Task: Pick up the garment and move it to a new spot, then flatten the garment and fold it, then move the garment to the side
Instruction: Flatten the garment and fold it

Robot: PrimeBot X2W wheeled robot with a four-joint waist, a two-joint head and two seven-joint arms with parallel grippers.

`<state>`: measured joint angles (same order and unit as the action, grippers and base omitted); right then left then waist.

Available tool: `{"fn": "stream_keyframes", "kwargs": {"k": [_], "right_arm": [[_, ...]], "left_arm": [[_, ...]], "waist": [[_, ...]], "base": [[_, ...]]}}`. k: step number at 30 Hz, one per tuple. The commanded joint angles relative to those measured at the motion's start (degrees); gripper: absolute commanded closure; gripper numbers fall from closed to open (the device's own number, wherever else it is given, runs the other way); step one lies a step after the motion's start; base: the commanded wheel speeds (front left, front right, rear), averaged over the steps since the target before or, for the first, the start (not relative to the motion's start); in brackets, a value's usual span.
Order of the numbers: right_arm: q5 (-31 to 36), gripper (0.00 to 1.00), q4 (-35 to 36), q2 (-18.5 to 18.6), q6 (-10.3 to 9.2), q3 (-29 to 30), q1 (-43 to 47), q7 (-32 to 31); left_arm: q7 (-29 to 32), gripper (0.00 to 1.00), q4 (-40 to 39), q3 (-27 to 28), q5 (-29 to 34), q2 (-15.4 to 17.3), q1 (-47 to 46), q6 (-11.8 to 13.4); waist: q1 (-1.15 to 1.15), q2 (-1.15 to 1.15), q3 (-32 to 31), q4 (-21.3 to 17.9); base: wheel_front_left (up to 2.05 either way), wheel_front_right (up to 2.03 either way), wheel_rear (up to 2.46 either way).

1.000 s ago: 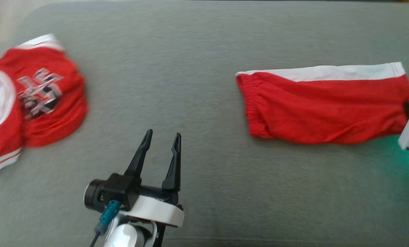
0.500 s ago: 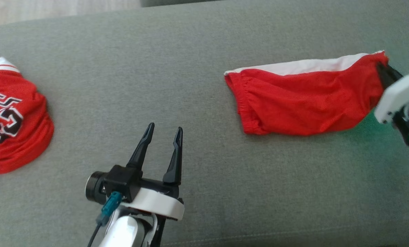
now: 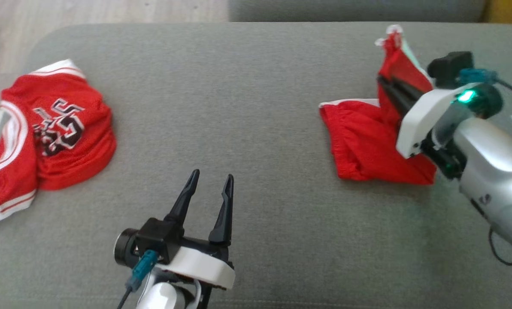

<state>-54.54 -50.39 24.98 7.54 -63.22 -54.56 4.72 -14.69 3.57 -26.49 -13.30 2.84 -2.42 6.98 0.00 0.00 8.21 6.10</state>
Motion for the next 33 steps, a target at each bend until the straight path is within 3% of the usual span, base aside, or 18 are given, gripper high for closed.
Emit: {"fn": "stream_keyframes", "kwargs": {"k": [1,9,10,11,12,13,18,27,33], "right_arm": [[0.6,1.00,2.8,0.3,-0.05,0.3,1.3,-0.6],[2.8,1.00,12.2,0.2,-0.05,2.4,7.6,-6.3],[3.1,0.93,13.2,0.2,-0.05,2.9,8.5,-7.0],[3.5,0.77,14.2,0.3,-0.05,3.5,9.3,-7.4],[3.8,0.42,15.3,0.3,-0.05,4.2,10.1,-8.0],[3.8,0.00,16.5,0.2,-0.05,5.2,11.0,-8.3],[4.6,0.00,23.7,1.3,-0.05,12.4,15.6,-7.9],[6.2,0.00,34.7,8.5,-0.05,31.6,30.9,-10.0],[7.3,0.00,38.4,8.1,-0.05,40.6,39.7,-10.9]], "left_arm": [[-0.3,0.00,-1.8,1.3,-0.3,0.0,-0.8,-0.2],[-0.3,0.00,-1.6,0.6,-1.0,0.0,-0.6,0.1],[-0.3,0.00,-1.6,0.5,-1.1,0.0,-0.7,0.1],[-0.3,0.00,-1.6,0.5,-1.2,0.0,-0.8,0.2],[-0.3,0.00,-1.5,0.4,-1.2,0.0,-0.8,0.3],[-0.3,0.00,-1.5,0.4,-1.2,0.0,-0.9,0.3],[-0.3,0.00,-1.2,0.3,-1.2,0.0,-1.0,0.4],[-0.3,0.00,-1.2,1.0,-0.4,0.0,-0.1,0.2],[-0.3,0.00,-0.9,1.3,0.0,0.0,0.7,-0.4]], "waist": [[0.00,0.00,-0.3,1.4],[0.00,0.00,-0.1,2.8],[0.00,0.00,-0.1,2.9],[0.00,0.00,-0.1,2.9],[0.00,0.00,-0.1,2.9],[0.00,0.00,-0.1,2.8],[0.00,0.00,-0.5,2.3],[0.00,0.00,-1.9,1.1],[0.00,0.00,-3.3,0.2]], "base": [[0.00,0.00,0.00],[0.00,0.00,0.00],[0.00,0.00,0.00],[0.00,0.00,0.00],[0.00,0.00,0.00],[0.00,0.00,0.00],[0.00,0.00,0.00],[0.00,0.00,0.00],[0.00,0.00,0.00]]}}
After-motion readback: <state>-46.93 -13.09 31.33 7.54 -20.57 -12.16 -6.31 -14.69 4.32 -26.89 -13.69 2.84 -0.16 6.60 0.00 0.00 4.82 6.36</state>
